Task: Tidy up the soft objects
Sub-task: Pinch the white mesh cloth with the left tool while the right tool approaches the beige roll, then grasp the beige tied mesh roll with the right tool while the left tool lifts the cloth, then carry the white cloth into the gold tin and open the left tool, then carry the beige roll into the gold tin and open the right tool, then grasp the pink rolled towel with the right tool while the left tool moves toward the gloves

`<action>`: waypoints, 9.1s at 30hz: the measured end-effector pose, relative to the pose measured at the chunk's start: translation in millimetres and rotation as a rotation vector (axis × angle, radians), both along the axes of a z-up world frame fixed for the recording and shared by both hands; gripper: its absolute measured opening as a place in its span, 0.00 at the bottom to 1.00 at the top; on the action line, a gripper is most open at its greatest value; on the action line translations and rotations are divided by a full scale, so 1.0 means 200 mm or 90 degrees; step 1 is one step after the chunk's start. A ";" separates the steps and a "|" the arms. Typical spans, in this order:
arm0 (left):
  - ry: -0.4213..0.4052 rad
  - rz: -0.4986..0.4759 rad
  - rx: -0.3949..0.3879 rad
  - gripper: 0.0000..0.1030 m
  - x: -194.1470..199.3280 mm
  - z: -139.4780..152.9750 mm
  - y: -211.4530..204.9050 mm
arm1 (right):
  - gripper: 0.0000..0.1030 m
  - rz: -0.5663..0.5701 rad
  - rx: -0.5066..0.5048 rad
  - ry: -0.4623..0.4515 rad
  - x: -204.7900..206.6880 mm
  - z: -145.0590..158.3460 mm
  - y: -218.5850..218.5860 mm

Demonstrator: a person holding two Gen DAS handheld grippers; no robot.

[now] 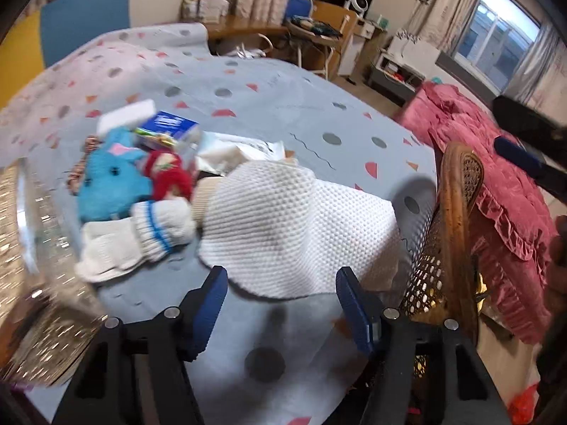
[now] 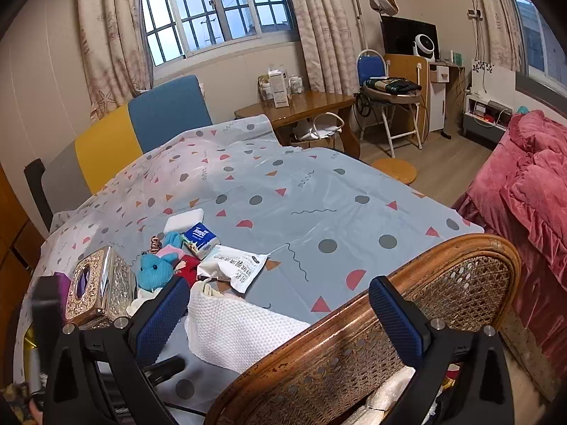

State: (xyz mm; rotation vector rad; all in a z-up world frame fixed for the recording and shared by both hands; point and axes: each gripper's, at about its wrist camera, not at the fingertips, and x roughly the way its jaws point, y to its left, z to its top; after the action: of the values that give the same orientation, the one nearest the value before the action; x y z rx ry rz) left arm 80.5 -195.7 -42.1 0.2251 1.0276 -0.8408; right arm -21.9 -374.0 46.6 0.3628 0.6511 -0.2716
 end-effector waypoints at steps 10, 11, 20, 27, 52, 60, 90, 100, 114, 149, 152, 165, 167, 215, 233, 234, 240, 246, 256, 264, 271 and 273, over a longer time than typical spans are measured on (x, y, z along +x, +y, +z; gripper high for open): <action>0.053 -0.011 -0.004 0.07 0.05 -0.17 -0.08 | 1.00 -0.003 0.008 0.021 0.02 -0.06 -0.02; 0.047 -0.015 -0.009 0.07 0.03 -0.16 -0.05 | 1.00 -0.004 0.006 0.023 0.03 -0.07 -0.02; 0.013 0.024 -0.015 0.05 -0.14 -0.09 0.34 | 1.00 0.004 0.025 0.043 0.10 -0.13 0.01; 0.019 0.058 0.016 0.05 -0.24 -0.17 0.57 | 1.00 0.095 0.037 0.076 0.21 -0.14 0.15; 0.012 0.139 0.005 0.06 -0.26 -0.15 0.88 | 0.18 0.270 0.092 0.320 0.76 -0.59 0.68; 0.027 0.164 -0.007 0.50 -0.25 -0.17 0.85 | 0.24 0.258 0.038 0.330 0.79 -0.60 0.61; -0.205 0.348 -0.155 0.05 0.07 0.64 1.11 | 0.38 0.294 -0.028 0.337 0.77 -0.68 0.72; -0.242 0.601 -0.111 0.05 -0.04 0.61 1.81 | 0.39 0.308 -0.079 0.333 0.73 -0.71 0.81; -0.110 0.720 0.033 0.06 -0.18 0.05 2.00 | 0.42 0.316 -0.150 0.330 0.68 -0.78 0.96; -0.156 0.721 0.042 0.78 -0.32 0.12 1.94 | 0.34 0.315 -0.116 0.282 0.59 -0.74 0.96; -0.162 0.709 0.043 0.79 -0.34 0.13 1.91 | 0.26 0.325 -0.100 0.265 0.57 -0.69 0.95; -0.152 0.674 0.031 0.81 -0.37 0.11 1.82 | 0.16 0.334 -0.059 0.231 0.55 -0.56 0.90; -0.152 0.671 0.030 0.81 -0.38 0.11 1.81 | 0.16 0.327 -0.038 0.231 0.56 -0.55 0.87; -0.111 0.785 0.036 0.91 -0.48 0.01 2.18 | 0.42 0.704 0.001 0.073 0.82 -0.15 2.38; -0.129 0.677 0.018 0.90 -0.42 0.08 1.96 | 0.42 0.616 0.059 0.005 0.48 -0.06 1.68; -0.129 0.676 0.015 0.90 -0.42 0.09 1.95 | 0.42 0.608 0.053 0.009 0.46 -0.07 1.62; -0.130 0.627 0.005 0.88 -0.40 0.12 1.88 | 0.44 0.535 0.005 0.109 0.48 -0.13 1.19; -0.130 0.564 -0.017 0.88 -0.38 0.14 1.76 | 0.66 0.483 -0.112 0.282 0.62 -0.25 0.72; -0.130 0.467 -0.023 0.88 -0.37 0.19 1.59 | 0.66 0.465 -0.140 0.545 0.83 -0.64 0.46; -0.147 0.384 -0.052 0.87 -0.39 0.25 1.48 | 0.42 0.471 -0.189 0.605 0.84 -0.79 0.48; -0.163 0.256 -0.054 0.76 -0.39 0.32 1.26 | 0.33 0.472 -0.181 0.524 0.74 -0.69 0.43; -0.166 0.234 -0.052 0.76 -0.38 0.34 1.20 | 0.34 0.456 -0.167 0.523 0.73 -0.70 0.42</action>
State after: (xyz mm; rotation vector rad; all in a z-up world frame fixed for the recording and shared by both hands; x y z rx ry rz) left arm 3.8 43.5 25.5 0.0693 0.7574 -0.5016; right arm 124.7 -289.8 -92.8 -0.2753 1.4816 0.2054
